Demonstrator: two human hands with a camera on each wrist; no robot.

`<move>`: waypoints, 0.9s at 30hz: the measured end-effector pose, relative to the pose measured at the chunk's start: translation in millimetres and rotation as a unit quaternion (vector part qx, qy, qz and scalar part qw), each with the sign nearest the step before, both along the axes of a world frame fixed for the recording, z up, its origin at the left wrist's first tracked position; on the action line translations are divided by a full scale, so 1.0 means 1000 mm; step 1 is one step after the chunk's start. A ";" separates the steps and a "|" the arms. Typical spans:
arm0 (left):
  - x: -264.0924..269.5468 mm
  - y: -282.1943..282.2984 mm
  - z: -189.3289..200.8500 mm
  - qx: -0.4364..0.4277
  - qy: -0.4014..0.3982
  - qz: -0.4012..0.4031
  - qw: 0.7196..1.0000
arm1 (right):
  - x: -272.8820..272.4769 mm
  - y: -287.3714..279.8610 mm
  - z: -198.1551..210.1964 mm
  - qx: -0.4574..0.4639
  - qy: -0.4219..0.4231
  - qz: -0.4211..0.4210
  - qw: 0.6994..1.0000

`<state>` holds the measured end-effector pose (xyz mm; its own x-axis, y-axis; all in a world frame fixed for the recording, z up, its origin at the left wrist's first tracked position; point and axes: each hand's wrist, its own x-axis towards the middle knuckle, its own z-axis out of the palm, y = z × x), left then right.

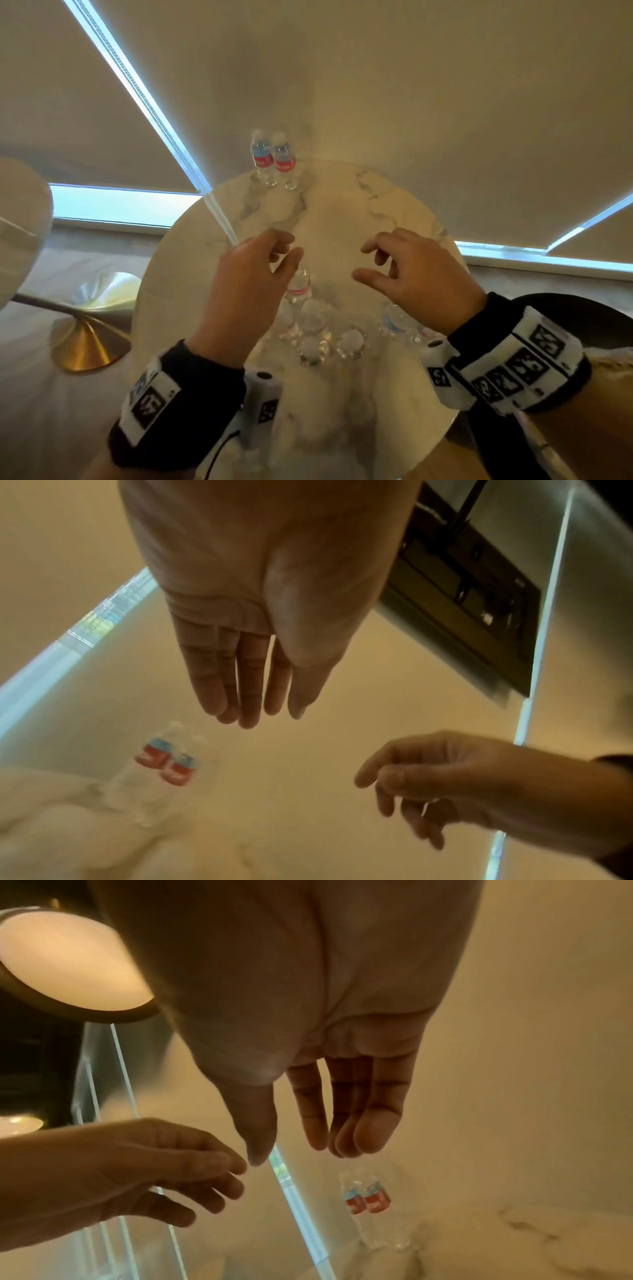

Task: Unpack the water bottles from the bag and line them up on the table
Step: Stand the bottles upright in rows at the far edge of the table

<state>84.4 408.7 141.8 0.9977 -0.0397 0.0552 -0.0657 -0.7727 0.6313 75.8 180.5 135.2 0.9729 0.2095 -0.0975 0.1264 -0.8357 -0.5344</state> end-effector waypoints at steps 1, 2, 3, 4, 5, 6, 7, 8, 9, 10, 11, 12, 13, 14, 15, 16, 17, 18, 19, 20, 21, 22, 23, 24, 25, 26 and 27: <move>0.015 0.021 -0.008 0.014 0.005 0.000 1.000 | 0.014 0.021 0.001 -0.016 0.010 0.027 0.999; 0.030 0.040 -0.018 0.030 0.023 -0.005 0.999 | 0.028 0.041 -0.001 -0.038 0.024 0.049 0.998; 0.045 0.057 -0.030 0.047 0.051 -0.018 0.997 | 0.043 0.059 -0.006 -0.065 0.041 0.063 0.995; 0.059 0.072 -0.043 0.068 0.083 -0.045 0.993 | 0.057 0.076 -0.013 -0.092 0.059 0.071 0.991; 0.070 0.084 -0.055 0.090 0.112 -0.080 0.986 | 0.069 0.091 -0.023 -0.116 0.078 0.077 0.987; 0.080 0.093 -0.065 0.112 0.138 -0.115 0.977 | 0.080 0.104 -0.032 -0.134 0.099 0.083 0.983; 0.087 0.100 -0.075 0.129 0.156 -0.147 0.968 | 0.089 0.114 -0.040 -0.148 0.120 0.088 0.978; 0.093 0.105 -0.083 0.138 0.167 -0.175 0.960 | 0.095 0.123 -0.049 -0.161 0.140 0.092 0.973; 0.097 0.108 -0.089 0.136 0.170 -0.195 0.956 | 0.099 0.130 -0.055 -0.172 0.155 0.097 0.968; 0.100 0.111 -0.094 0.122 0.168 -0.208 0.956 | 0.101 0.135 -0.061 -0.180 0.166 0.100 0.965; 0.103 0.112 -0.098 0.103 0.164 -0.220 0.956 | 0.102 0.139 -0.066 -0.182 0.171 0.099 0.963; 0.104 0.113 -0.102 0.086 0.155 -0.237 0.955 | 0.101 0.142 -0.069 -0.180 0.171 0.094 0.964; 0.106 0.112 -0.106 0.079 0.140 -0.257 0.953 | 0.101 0.143 -0.073 -0.177 0.167 0.087 0.966; 0.106 0.111 -0.110 0.083 0.128 -0.280 0.948 | 0.102 0.143 -0.075 -0.174 0.159 0.081 0.969; 0.106 0.109 -0.113 0.092 0.121 -0.300 0.942 | 0.103 0.143 -0.077 -0.171 0.153 0.076 0.970; 0.105 0.107 -0.117 0.100 0.118 -0.313 0.937 | 0.104 0.143 -0.078 -0.169 0.152 0.073 0.971; 0.105 0.105 -0.120 0.105 0.118 -0.320 0.934 | 0.105 0.142 -0.079 -0.165 0.157 0.071 0.971; 0.106 0.102 -0.123 0.101 0.119 -0.319 0.935 | 0.106 0.140 -0.080 -0.161 0.165 0.071 0.970; 0.109 0.099 -0.124 0.094 0.120 -0.313 0.937 | 0.107 0.138 -0.081 -0.157 0.173 0.073 0.970; 0.115 0.095 -0.124 0.088 0.122 -0.309 0.939 | 0.110 0.135 -0.082 -0.153 0.179 0.075 0.969; 0.124 0.091 -0.124 0.083 0.125 -0.308 0.940 | 0.113 0.132 -0.083 -0.148 0.179 0.076 0.970; 0.135 0.087 -0.124 0.079 0.126 -0.310 0.939 | 0.118 0.128 -0.082 -0.143 0.177 0.076 0.971; 0.149 0.082 -0.123 0.076 0.124 -0.312 0.939 | 0.126 0.123 -0.081 -0.139 0.174 0.075 0.972; 0.164 0.078 -0.123 0.075 0.121 -0.313 0.939 | 0.136 0.117 -0.079 -0.137 0.169 0.070 0.974; 0.182 0.072 -0.122 0.076 0.115 -0.313 0.940 | 0.148 0.109 -0.076 -0.138 0.160 0.059 0.976; 0.200 0.066 -0.121 0.075 0.105 -0.312 0.941 | 0.162 0.101 -0.072 -0.141 0.147 0.044 0.978; 0.219 0.060 -0.120 0.074 0.093 -0.310 0.943 | 0.178 0.092 -0.068 -0.146 0.134 0.029 0.980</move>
<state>303.1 468.8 21.9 0.7724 -0.6119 -0.1702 -0.4329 -0.7032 0.5639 254.0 272.4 66.9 0.8914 0.1891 -0.4120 0.0664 -0.9535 -0.2940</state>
